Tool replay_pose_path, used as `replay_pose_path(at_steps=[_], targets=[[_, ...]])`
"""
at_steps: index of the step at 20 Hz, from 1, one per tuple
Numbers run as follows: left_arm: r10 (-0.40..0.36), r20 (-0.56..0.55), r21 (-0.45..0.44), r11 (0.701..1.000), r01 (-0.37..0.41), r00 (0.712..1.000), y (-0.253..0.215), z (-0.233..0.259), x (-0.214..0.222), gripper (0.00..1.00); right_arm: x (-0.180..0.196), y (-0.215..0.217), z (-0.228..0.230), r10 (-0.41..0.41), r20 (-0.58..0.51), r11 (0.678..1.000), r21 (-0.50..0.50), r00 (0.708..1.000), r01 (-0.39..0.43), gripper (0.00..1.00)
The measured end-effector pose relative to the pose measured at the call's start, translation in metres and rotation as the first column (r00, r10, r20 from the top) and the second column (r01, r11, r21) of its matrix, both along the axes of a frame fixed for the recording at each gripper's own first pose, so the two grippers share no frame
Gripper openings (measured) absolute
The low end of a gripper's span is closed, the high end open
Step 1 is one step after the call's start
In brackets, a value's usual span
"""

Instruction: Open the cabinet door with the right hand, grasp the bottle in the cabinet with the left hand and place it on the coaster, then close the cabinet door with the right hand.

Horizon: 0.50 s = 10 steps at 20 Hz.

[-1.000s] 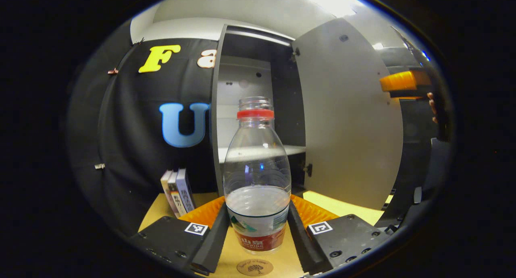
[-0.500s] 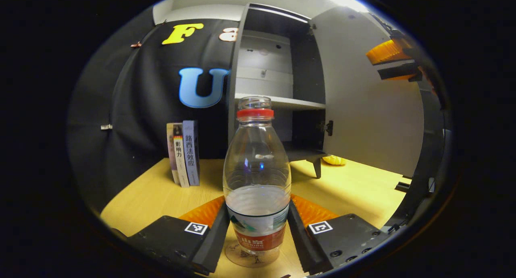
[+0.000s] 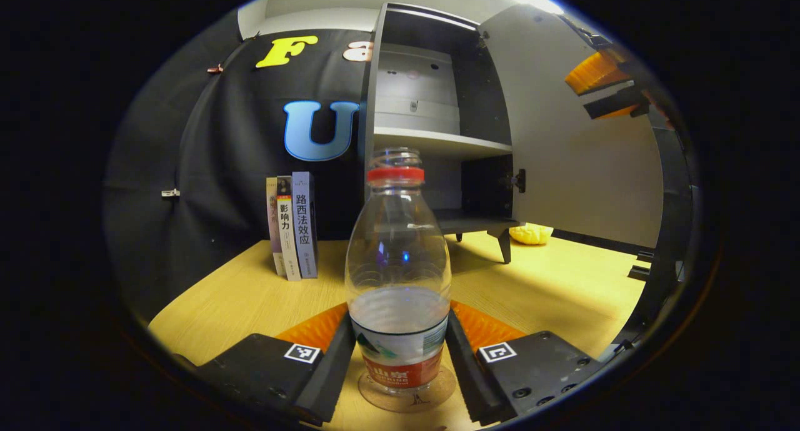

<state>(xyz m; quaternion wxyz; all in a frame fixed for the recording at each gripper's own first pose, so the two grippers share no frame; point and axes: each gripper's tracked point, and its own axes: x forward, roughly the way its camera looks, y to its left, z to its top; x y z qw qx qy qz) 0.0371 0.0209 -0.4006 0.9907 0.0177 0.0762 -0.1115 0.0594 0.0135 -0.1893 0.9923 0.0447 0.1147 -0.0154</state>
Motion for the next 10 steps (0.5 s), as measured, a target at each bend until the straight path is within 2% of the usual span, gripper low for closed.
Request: replay_pose_path(at_steps=[6,10], targets=[[0.021,-0.019,0.001,1.0,-0.021,1.0,0.004,0.0,-0.004,0.85,-0.003,0.004,0.001,-0.001,0.0,1.0,0.004,1.0,0.001,0.98],[0.004,-0.008,-0.014,1.0,-0.004,1.0,0.001,0.021,-0.002,0.96,-0.008,0.005,0.006,-0.006,0.005,1.0,0.003,1.0,0.006,0.98]])
